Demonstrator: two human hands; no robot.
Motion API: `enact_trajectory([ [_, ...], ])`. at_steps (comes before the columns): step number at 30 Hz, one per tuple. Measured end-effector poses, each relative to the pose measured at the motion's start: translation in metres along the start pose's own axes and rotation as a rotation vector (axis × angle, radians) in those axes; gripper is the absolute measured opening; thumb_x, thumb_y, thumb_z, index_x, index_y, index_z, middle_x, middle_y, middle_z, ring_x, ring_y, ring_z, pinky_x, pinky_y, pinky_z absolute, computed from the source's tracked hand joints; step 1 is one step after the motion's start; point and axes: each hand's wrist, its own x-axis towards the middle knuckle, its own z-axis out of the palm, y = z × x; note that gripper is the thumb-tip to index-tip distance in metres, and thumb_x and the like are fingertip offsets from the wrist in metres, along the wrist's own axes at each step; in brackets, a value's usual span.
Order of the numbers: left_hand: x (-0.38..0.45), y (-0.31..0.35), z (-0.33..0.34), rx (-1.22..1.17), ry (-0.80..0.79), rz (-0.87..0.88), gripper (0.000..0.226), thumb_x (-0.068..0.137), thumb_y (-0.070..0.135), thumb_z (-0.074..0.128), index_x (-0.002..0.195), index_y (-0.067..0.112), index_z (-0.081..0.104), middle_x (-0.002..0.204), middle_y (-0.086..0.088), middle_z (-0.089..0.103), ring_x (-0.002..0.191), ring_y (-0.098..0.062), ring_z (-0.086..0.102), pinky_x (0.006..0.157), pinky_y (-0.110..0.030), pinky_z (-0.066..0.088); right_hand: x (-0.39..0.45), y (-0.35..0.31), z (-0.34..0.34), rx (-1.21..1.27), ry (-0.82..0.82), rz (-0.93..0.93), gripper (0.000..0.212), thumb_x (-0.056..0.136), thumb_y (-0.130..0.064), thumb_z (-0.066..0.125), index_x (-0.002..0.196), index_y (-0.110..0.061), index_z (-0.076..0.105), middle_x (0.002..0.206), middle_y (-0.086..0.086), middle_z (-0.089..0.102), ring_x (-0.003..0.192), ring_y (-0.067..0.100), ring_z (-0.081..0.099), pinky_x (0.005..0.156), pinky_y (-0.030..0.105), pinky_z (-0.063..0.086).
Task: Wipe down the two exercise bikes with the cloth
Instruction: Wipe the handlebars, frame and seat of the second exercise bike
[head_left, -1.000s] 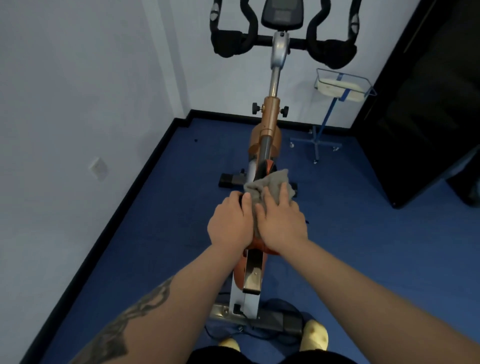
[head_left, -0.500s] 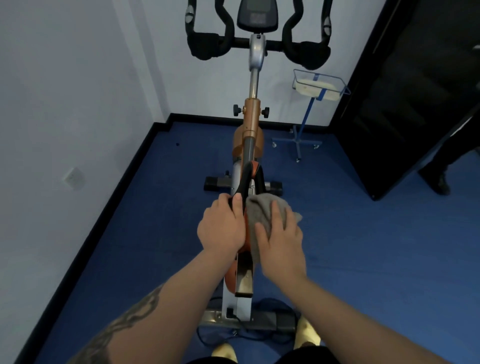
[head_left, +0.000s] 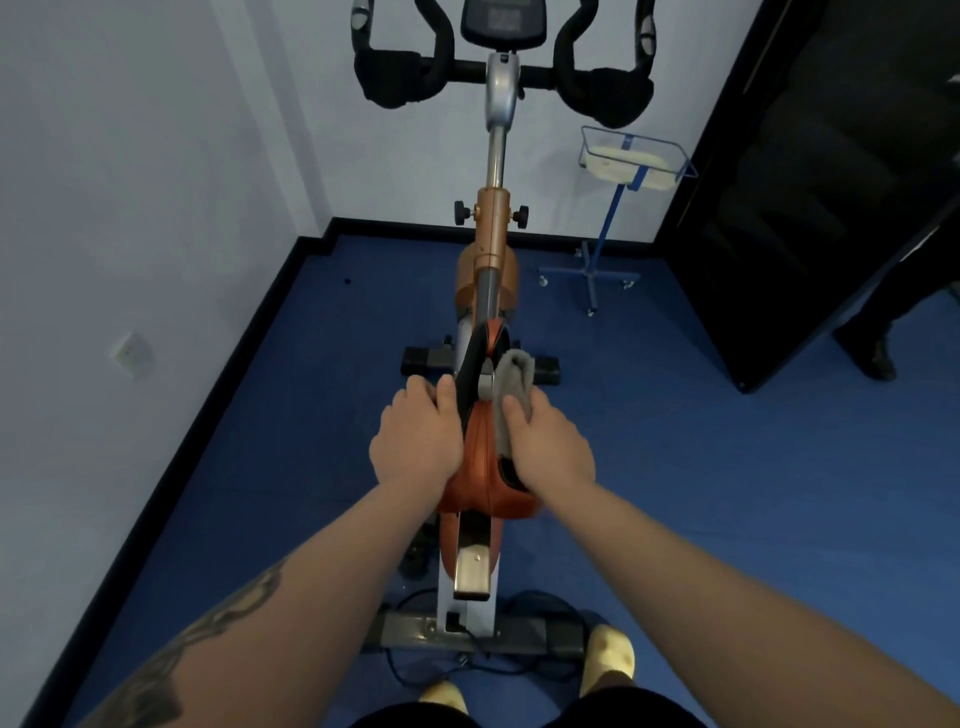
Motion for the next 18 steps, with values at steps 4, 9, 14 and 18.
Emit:
enact_trajectory([
  [4,0.001,0.0,0.001,0.014,-0.002,0.007,0.039,0.1,0.055,0.024,0.097,0.023,0.047,0.099,0.0,0.059,0.091,-0.022,0.057,0.077,-0.043,0.048,-0.06,0.015,0.02,-0.153,0.113,-0.21,0.066,0.094,-0.057,0.015,0.155,-0.031,0.005,0.16,0.006,0.013,0.138,0.03,0.025,0.112,0.042,0.03],
  [9,0.002,0.0,0.001,0.002,-0.001,-0.005,0.04,0.099,0.055,0.024,0.098,0.023,0.049,0.099,0.001,0.06,0.092,-0.022,0.057,0.079,-0.044,0.048,-0.008,-0.002,0.001,-0.145,0.014,-0.146,0.061,0.103,-0.046,0.026,0.156,-0.026,0.004,0.161,0.005,0.015,0.134,0.028,0.038,0.105,0.042,0.039],
  [14,0.002,-0.002,0.001,-0.019,-0.006,-0.011,0.039,0.099,0.056,0.024,0.097,0.025,0.048,0.097,0.002,0.06,0.091,-0.02,0.057,0.078,-0.043,0.048,-0.069,0.012,0.022,-0.381,0.104,-0.359,0.065,0.1,-0.047,0.026,0.154,-0.031,-0.006,0.163,0.004,-0.007,0.146,0.034,0.009,0.119,0.048,0.013],
  [18,0.002,-0.002,0.002,-0.024,0.002,0.005,0.041,0.098,0.056,0.023,0.097,0.025,0.048,0.097,0.001,0.06,0.09,-0.02,0.058,0.078,-0.043,0.048,-0.038,0.004,0.005,-0.196,-0.021,-0.236,0.06,0.095,-0.062,0.017,0.148,-0.036,0.026,0.163,0.001,0.004,0.146,0.031,0.012,0.116,0.055,0.018],
])
